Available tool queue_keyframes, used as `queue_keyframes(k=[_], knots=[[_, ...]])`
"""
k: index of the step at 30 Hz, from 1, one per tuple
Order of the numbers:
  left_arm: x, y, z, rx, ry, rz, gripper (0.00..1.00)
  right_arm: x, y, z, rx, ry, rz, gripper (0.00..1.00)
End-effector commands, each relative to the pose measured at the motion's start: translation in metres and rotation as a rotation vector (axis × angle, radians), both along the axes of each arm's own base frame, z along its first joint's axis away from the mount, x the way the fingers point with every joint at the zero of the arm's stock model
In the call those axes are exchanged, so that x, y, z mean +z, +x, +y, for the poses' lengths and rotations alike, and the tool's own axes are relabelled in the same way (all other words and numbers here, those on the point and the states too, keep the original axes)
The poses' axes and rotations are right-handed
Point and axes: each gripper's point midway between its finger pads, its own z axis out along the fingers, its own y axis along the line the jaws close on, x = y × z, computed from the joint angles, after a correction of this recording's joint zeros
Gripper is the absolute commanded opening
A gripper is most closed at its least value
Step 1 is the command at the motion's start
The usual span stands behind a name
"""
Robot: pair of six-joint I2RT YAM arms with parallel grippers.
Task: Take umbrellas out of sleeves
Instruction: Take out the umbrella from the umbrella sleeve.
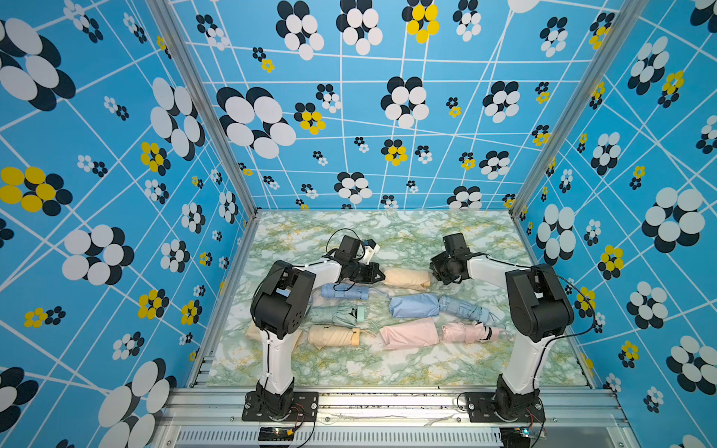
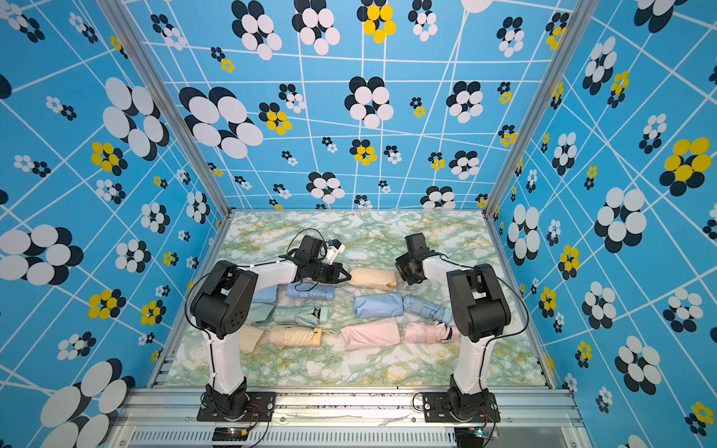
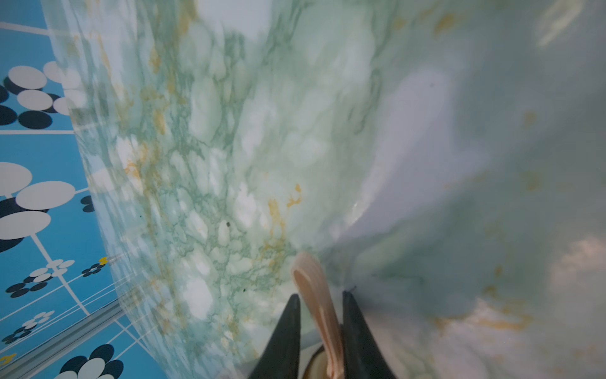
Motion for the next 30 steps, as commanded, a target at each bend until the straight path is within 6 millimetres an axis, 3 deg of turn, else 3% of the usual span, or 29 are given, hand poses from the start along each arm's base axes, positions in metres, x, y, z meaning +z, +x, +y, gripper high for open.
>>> queue_keyframes(k=[1, 10, 30], knots=[[0.005, -0.004, -0.001, -0.003, -0.007, -0.007, 0.0, -0.011, -0.003, -0.002, -0.017, 0.013, 0.024, 0.18], [0.007, -0.004, -0.001, -0.002, -0.011, -0.01, 0.0, -0.015, -0.005, -0.005, -0.037, 0.01, 0.024, 0.0], [0.011, -0.014, 0.004, 0.006, -0.013, -0.006, 0.0, 0.003, -0.008, -0.03, -0.098, -0.042, -0.039, 0.0]])
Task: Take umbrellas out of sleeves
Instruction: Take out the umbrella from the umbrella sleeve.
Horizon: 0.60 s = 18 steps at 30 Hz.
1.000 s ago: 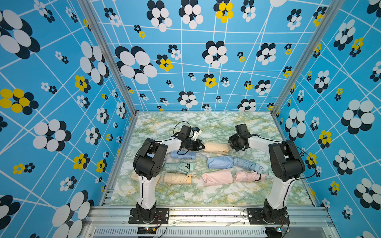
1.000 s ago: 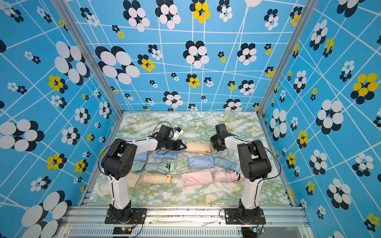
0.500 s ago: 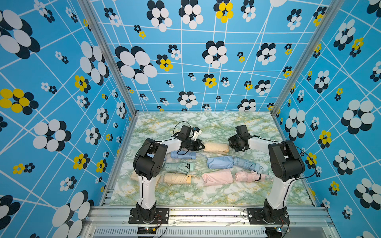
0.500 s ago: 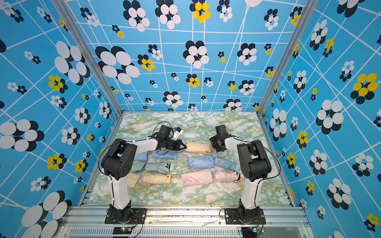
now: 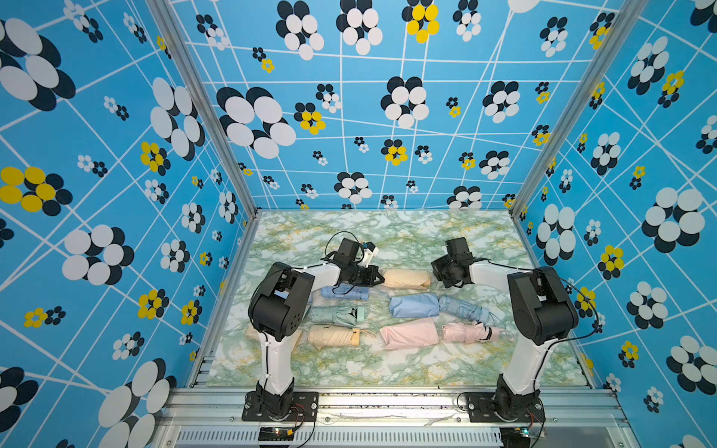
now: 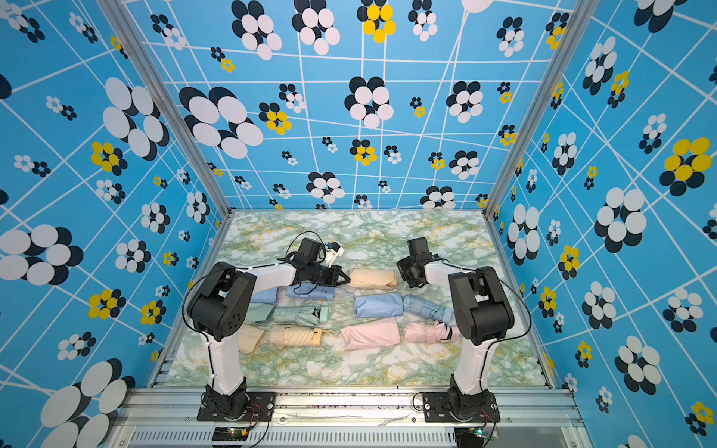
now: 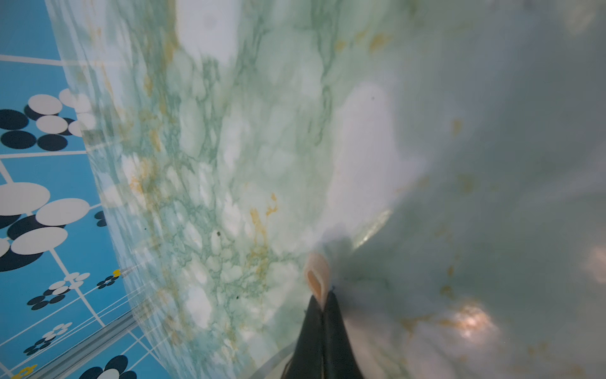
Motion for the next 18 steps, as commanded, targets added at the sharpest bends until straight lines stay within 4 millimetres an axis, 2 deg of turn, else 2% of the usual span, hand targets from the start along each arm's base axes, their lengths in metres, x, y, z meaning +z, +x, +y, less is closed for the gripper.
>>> queue_keyframes(k=[1, 18], knots=[[0.013, -0.004, 0.0, 0.002, -0.012, -0.017, 0.0, 0.007, -0.001, -0.02, -0.044, -0.047, -0.017, 0.0], [0.013, -0.01, 0.001, 0.008, -0.019, -0.006, 0.0, 0.012, -0.008, -0.044, -0.078, -0.075, -0.022, 0.0]])
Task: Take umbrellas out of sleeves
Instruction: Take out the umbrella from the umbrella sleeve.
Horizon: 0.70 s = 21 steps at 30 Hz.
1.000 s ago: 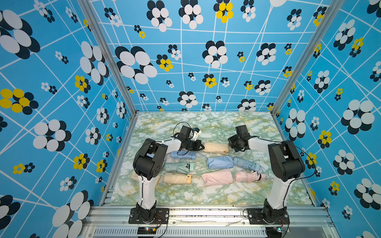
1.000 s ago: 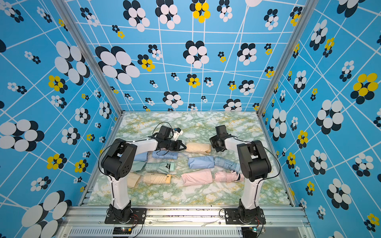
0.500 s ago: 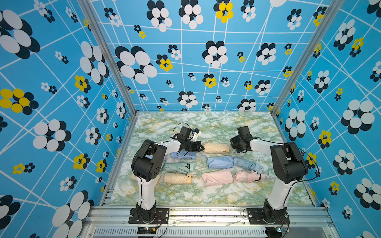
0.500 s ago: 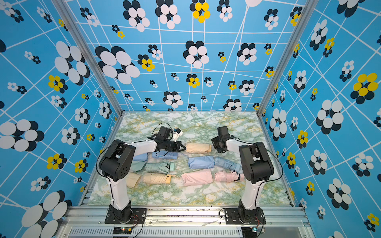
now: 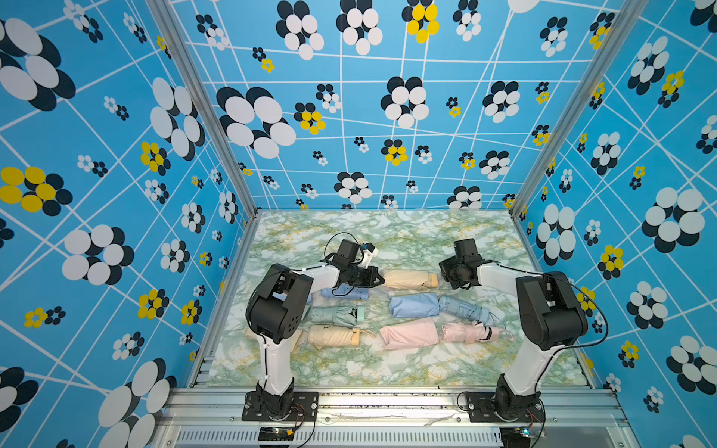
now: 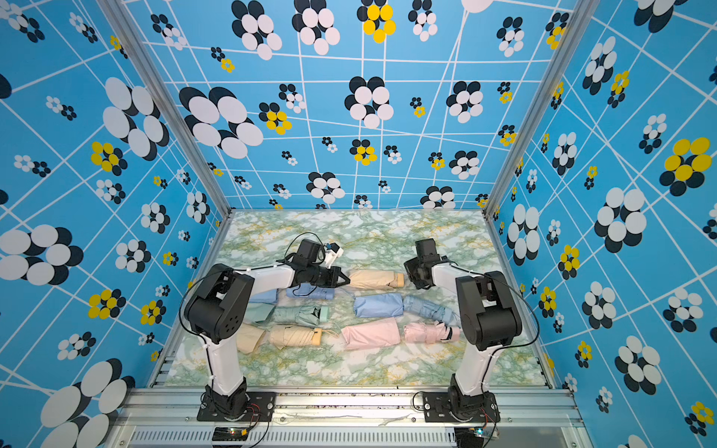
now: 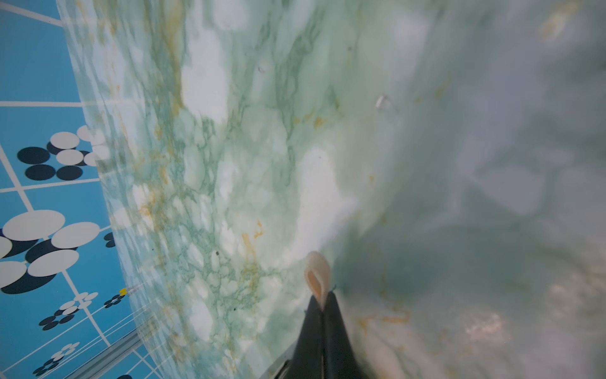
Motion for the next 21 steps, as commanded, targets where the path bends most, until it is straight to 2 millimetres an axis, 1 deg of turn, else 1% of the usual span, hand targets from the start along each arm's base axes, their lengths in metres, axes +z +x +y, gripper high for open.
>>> queue_keyframes(k=[1, 18, 21], knots=[[0.011, -0.005, 0.001, 0.0, -0.011, -0.013, 0.0, 0.006, -0.003, -0.019, -0.027, -0.056, -0.009, 0.0], [0.012, -0.015, -0.005, -0.025, -0.013, 0.002, 0.0, 0.007, -0.016, -0.042, -0.057, -0.083, -0.004, 0.0], [0.013, -0.015, -0.006, -0.029, -0.016, 0.002, 0.0, 0.005, -0.02, -0.043, -0.053, -0.086, -0.001, 0.0]])
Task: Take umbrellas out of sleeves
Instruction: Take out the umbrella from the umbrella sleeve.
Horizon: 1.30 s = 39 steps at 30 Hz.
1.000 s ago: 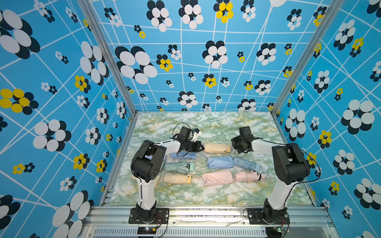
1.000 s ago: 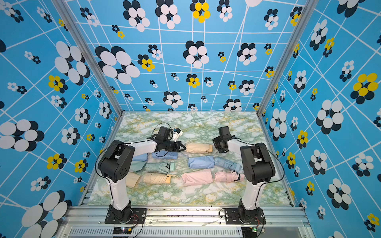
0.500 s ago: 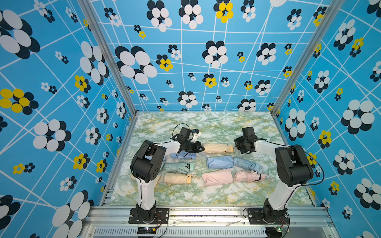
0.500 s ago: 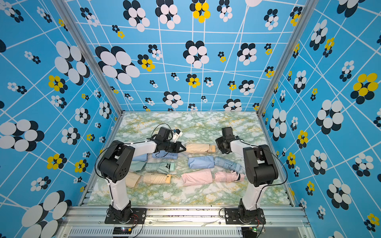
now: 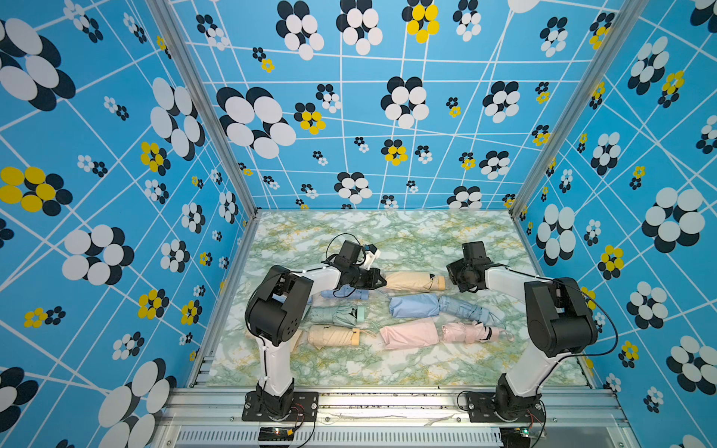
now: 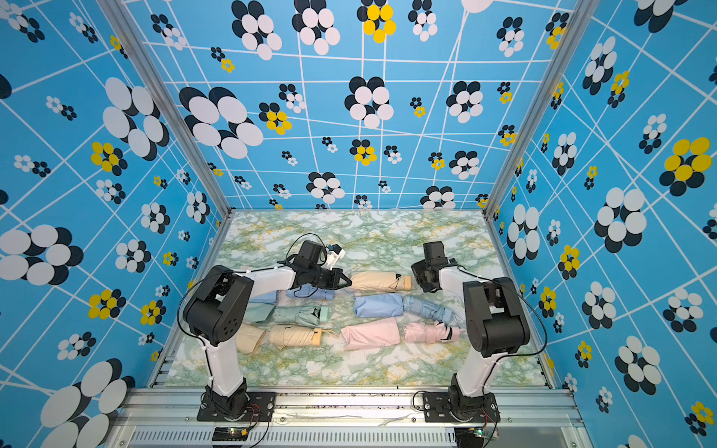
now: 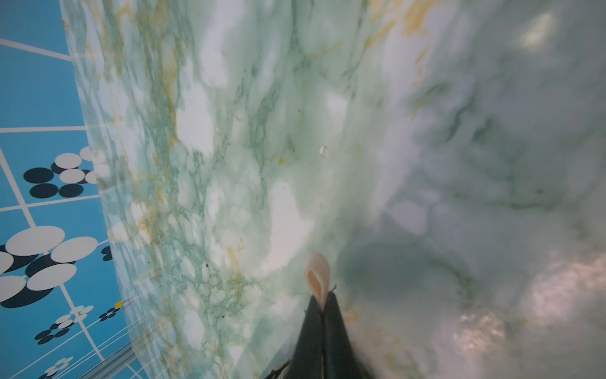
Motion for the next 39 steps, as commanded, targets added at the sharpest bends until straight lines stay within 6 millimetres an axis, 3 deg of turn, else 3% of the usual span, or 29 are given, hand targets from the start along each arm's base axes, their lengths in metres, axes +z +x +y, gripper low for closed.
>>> queue_keyframes(k=[1, 3, 39], knots=[[0.012, -0.006, 0.001, -0.009, -0.014, 0.002, 0.0, 0.004, -0.006, -0.016, -0.023, -0.051, -0.003, 0.0], [0.012, -0.006, 0.001, -0.008, -0.015, 0.001, 0.0, 0.004, -0.007, -0.032, -0.056, -0.057, 0.002, 0.0], [0.011, -0.021, -0.005, -0.043, 0.003, 0.016, 0.0, 0.005, -0.028, -0.082, -0.083, -0.137, 0.022, 0.0]])
